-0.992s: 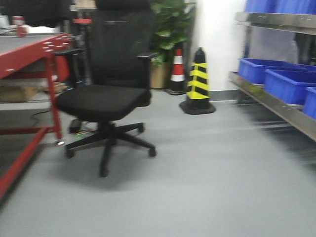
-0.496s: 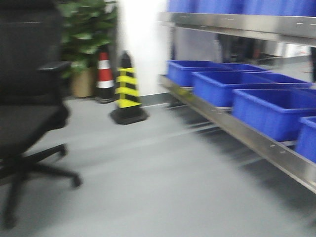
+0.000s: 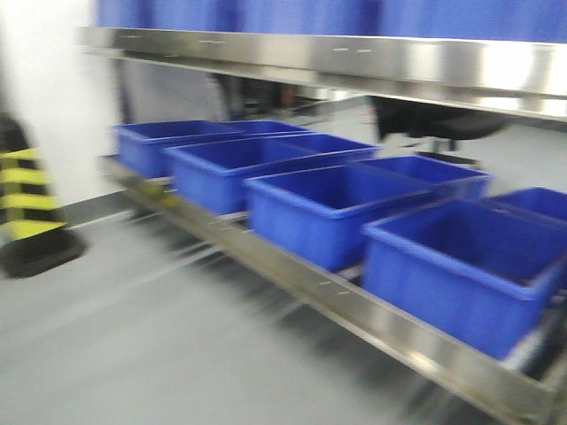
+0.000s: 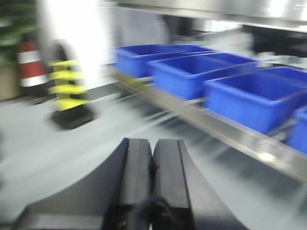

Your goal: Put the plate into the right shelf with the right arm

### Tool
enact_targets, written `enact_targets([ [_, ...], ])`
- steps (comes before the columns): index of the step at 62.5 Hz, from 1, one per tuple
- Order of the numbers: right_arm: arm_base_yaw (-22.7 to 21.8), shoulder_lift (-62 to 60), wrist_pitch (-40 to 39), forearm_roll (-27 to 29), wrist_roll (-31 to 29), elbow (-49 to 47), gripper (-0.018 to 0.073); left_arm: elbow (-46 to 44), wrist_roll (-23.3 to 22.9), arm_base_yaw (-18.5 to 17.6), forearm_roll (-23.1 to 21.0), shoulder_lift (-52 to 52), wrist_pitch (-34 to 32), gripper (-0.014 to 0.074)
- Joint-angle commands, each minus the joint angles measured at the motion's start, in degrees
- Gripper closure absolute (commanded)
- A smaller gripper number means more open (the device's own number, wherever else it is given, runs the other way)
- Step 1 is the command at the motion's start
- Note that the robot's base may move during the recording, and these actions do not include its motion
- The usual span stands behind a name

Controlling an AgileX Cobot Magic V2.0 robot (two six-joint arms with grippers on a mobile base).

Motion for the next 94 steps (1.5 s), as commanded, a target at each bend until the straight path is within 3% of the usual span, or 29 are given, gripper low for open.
enact_targets([
  [1,-0.04,0.46,-5.09,-0.33,-0.29,-1.61,0.0531,0.46,-0.16,-0.23,-0.49,-0.65,-4.88,0.0643],
  [94,-0.04,0.46,-5.09,-0.33,-0.29,-1.61,0.0531,0.46,-0.16,-0.23,-0.49,-0.65,-4.88,0.0643],
])
